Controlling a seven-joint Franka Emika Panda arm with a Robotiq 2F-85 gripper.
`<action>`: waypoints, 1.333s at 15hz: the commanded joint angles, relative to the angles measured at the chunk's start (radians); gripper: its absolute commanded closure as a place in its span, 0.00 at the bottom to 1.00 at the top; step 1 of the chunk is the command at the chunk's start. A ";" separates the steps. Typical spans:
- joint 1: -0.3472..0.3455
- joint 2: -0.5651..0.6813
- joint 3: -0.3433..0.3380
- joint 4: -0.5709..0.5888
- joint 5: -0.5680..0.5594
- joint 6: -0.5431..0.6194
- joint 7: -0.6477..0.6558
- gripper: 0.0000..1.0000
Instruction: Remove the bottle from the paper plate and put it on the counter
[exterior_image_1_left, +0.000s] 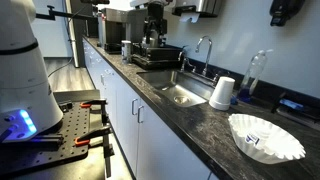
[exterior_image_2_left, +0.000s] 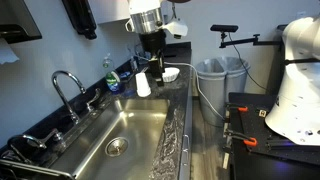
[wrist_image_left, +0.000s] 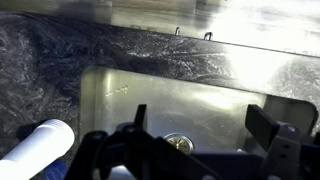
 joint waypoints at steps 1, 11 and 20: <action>0.017 0.001 -0.016 0.002 -0.003 -0.002 0.003 0.00; 0.009 0.019 -0.032 0.013 0.027 0.007 0.015 0.00; -0.044 0.079 -0.119 0.021 0.052 0.043 0.149 0.00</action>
